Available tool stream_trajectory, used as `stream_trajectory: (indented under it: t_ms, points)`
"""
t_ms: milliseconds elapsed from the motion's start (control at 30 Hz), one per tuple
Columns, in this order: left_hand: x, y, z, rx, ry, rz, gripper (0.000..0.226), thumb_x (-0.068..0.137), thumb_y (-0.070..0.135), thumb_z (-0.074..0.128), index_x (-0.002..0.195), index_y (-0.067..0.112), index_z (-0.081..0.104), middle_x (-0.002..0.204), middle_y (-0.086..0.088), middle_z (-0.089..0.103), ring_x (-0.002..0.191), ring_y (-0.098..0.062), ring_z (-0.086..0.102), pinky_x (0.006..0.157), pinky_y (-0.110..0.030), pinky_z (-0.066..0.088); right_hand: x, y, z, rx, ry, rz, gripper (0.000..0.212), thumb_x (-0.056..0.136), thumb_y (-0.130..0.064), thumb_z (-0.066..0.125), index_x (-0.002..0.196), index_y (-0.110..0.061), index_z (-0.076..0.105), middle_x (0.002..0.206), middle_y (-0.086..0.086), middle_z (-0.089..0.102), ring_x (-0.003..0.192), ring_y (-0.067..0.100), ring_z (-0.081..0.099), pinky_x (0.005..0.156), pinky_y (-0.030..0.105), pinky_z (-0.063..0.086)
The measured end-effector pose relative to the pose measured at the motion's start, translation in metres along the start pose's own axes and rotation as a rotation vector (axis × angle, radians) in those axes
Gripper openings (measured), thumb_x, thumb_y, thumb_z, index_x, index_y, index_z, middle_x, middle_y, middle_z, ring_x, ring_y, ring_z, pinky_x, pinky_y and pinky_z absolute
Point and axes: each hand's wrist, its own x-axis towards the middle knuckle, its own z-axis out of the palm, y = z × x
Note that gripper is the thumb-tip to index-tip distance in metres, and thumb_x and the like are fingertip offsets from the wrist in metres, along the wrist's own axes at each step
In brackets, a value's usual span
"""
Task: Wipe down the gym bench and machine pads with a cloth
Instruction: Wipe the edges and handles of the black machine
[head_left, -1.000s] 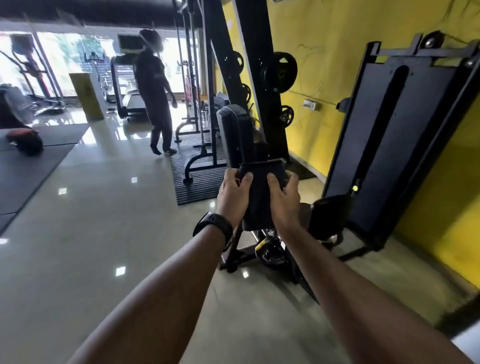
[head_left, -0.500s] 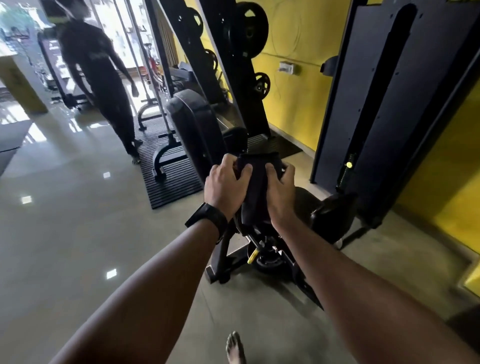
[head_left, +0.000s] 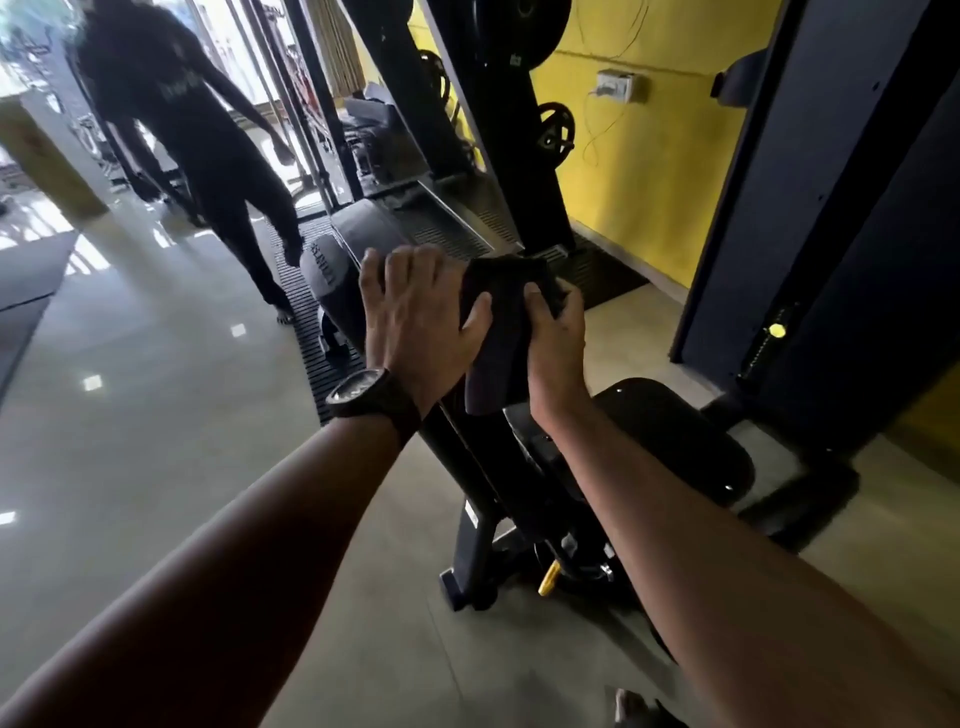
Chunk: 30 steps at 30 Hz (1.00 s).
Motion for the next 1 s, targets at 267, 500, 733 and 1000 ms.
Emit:
stream_trajectory:
  t_ms: [267,500,733,1000]
  points:
    - [0.055,-0.008,0.003,0.083,-0.118,-0.201,0.067,0.092,0.065,0.04,0.133,0.015,0.055,0.138,-0.006,0.06,0.133,-0.027,0.049,0.111,-0.046,0.033,0.093,-0.003,0.048,0.224,-0.263,0.121,0.031,0.102,-0.015,0.057,0.129,0.0,0.053,0.102,0.016,0.072,0.089,0.025,0.07,0.071,0.034,0.057]
    - [0.092,-0.028,0.007,0.102,-0.41,-0.288,0.085,0.088,0.073,0.023,0.159,0.026,0.03,0.169,-0.002,0.02,0.155,-0.02,0.016,0.125,-0.046,0.019,0.115,0.009,0.063,-0.033,-0.241,0.187,0.023,0.099,-0.02,0.057,0.12,-0.023,0.051,0.102,0.009,0.07,0.085,0.018,0.069,0.074,0.036,0.054]
    - [0.087,-0.021,0.005,0.048,-0.394,-0.448,0.079,0.09,0.061,0.024,0.161,0.025,0.026,0.169,0.008,0.012,0.155,-0.005,0.005,0.127,-0.028,0.004,0.089,0.017,0.059,-0.101,-0.505,0.139,0.065,0.08,-0.069,0.058,0.138,-0.039,0.057,0.144,-0.003,0.05,0.132,0.014,0.052,0.109,0.044,0.046]
    - [0.09,-0.017,-0.001,-0.05,-0.403,-0.528,0.083,0.085,0.061,0.029,0.16,0.024,0.027,0.168,0.009,0.015,0.155,-0.003,0.006,0.128,-0.034,0.01,0.103,0.007,0.059,-0.325,-0.639,0.055,0.055,0.096,-0.06,0.04,0.15,-0.047,0.037,0.163,-0.008,0.031,0.146,0.018,0.035,0.117,0.039,0.031]
